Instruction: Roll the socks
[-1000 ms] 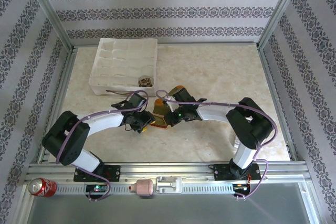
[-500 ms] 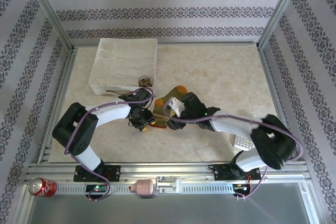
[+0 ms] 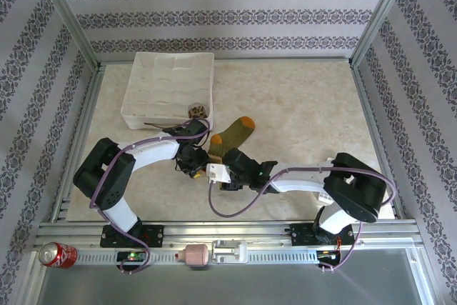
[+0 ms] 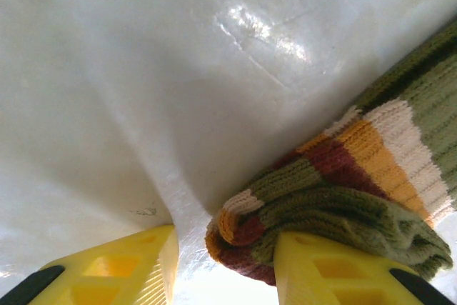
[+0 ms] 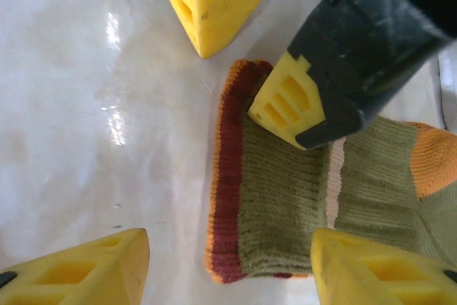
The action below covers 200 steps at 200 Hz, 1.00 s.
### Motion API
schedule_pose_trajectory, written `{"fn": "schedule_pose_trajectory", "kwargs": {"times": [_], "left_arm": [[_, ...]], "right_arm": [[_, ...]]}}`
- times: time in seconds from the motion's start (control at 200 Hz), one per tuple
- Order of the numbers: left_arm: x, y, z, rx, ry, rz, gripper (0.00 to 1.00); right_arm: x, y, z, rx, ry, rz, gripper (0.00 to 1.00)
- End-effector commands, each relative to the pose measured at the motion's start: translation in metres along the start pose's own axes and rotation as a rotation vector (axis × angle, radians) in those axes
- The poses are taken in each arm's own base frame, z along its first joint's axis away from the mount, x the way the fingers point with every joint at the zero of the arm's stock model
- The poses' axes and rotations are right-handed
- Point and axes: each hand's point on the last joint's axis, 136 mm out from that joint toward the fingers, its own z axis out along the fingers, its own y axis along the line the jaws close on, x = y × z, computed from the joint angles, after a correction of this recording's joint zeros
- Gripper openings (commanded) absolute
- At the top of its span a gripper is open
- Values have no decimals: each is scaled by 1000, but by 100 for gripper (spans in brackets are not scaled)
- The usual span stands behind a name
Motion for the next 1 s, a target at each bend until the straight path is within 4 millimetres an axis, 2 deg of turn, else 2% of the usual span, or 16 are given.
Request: {"fn": "schedule_pose_trajectory", "kwargs": {"times": [0.0, 0.07, 0.225, 0.365, 0.44, 0.53, 0.63, 0.794, 0.994], "left_arm": [[1, 9, 19, -48, 5, 39, 39], [0, 7, 17, -44, 4, 42, 39], [-3, 8, 16, -40, -4, 43, 39], [-8, 10, 8, -26, -28, 33, 39], [-11, 11, -6, -14, -61, 21, 41], [-14, 12, -26, 15, -98, -6, 52], [-12, 15, -44, 65, -110, -38, 58], [-3, 27, -56, 93, -112, -42, 58], [5, 10, -67, 203, -97, -31, 54]], "right_arm": [[-5, -21, 7, 90, 32, -70, 58], [-1, -19, 15, 77, 66, -60, 53], [10, -11, 29, 33, 136, 2, 23], [13, -2, 31, -16, 158, 51, 0], [11, 3, 27, -57, 153, 94, 0], [6, 14, 19, -137, 123, 181, 0], [2, 30, 12, -269, 92, 322, 0], [4, 45, 8, -432, 56, 535, 0], [9, 46, 6, -549, 39, 739, 0]]}}
